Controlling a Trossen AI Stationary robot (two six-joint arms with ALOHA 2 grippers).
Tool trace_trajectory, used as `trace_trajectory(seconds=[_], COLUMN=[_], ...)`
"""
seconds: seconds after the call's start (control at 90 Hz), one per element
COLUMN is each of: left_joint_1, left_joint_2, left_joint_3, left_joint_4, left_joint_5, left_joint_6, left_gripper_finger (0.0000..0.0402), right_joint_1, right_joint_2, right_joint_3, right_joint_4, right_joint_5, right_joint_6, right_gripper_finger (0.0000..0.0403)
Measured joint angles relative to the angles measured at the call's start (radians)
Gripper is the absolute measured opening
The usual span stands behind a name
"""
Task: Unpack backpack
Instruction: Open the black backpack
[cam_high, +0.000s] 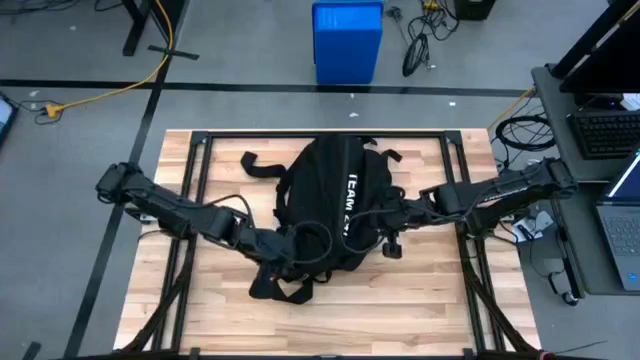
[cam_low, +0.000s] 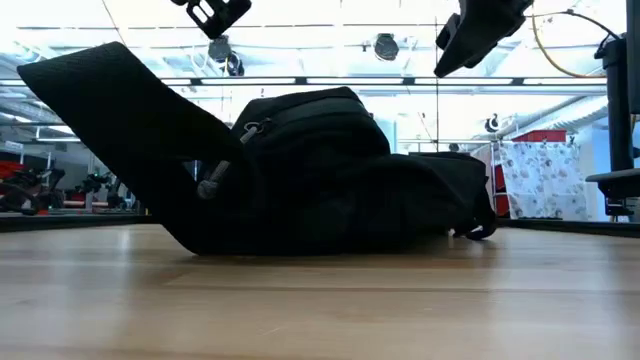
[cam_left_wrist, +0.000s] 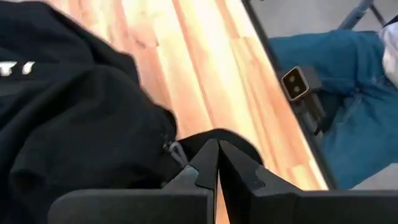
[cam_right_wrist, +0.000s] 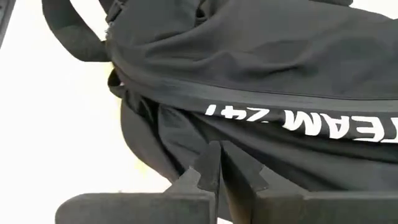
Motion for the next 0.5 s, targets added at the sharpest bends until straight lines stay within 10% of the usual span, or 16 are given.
trace_trajectory(seconds=[0.5], left_joint_1=[-0.067], left_joint_2=[0.034], left_joint_3=[0.000], left_joint_4=[0.039], left_joint_5=[-0.184], left_joint_6=[-0.075], left_gripper_finger=[0.0000], right_joint_1=[0.134], right_joint_2=[0.007], right_joint_3=[0.000], right_joint_4=[0.124], right_joint_5=[-0.001], right_joint_6=[-0.021], right_gripper_finger=[0.0067])
